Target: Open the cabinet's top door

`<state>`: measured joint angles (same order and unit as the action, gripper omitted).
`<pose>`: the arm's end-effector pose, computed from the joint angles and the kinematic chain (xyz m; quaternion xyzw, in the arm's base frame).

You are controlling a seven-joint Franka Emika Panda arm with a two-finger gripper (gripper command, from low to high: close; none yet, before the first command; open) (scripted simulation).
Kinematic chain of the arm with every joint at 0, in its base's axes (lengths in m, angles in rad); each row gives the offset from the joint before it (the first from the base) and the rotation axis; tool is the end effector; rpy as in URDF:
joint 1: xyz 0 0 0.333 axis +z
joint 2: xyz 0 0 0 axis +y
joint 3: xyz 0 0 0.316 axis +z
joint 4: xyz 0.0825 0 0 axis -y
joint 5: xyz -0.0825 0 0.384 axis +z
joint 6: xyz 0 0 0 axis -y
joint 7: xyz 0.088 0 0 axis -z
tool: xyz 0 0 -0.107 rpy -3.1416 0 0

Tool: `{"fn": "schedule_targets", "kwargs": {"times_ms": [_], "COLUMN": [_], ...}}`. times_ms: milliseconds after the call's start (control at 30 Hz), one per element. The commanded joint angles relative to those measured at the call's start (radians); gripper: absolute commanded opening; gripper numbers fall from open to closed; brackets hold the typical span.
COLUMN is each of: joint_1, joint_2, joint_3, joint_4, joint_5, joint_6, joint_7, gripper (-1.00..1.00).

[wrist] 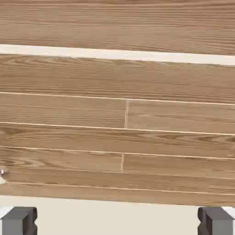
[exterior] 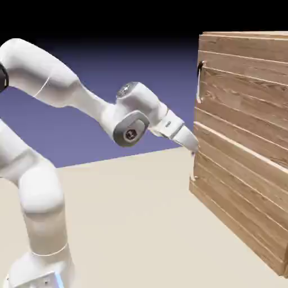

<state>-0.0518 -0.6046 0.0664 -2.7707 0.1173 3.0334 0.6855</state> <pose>0.3909 -0.0018 0.4901 -0.8400 0.3433 -0.3908 0.1540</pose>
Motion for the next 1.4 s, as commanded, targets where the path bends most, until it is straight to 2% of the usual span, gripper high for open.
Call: {"fn": "schedule_targets", "kwargs": {"times_ms": [0,1367], "joint_1": [-0.024,-0.993], "joint_2": [-0.013,-0.538], "joint_3": [0.025,1.034], "joint_4": [0.015,0.612], "joint_5": [0.044,1.827], "joint_6": [-0.001,-0.057], "joint_7": [-0.021,-0.864], "gripper": [0.00,0.00]}}
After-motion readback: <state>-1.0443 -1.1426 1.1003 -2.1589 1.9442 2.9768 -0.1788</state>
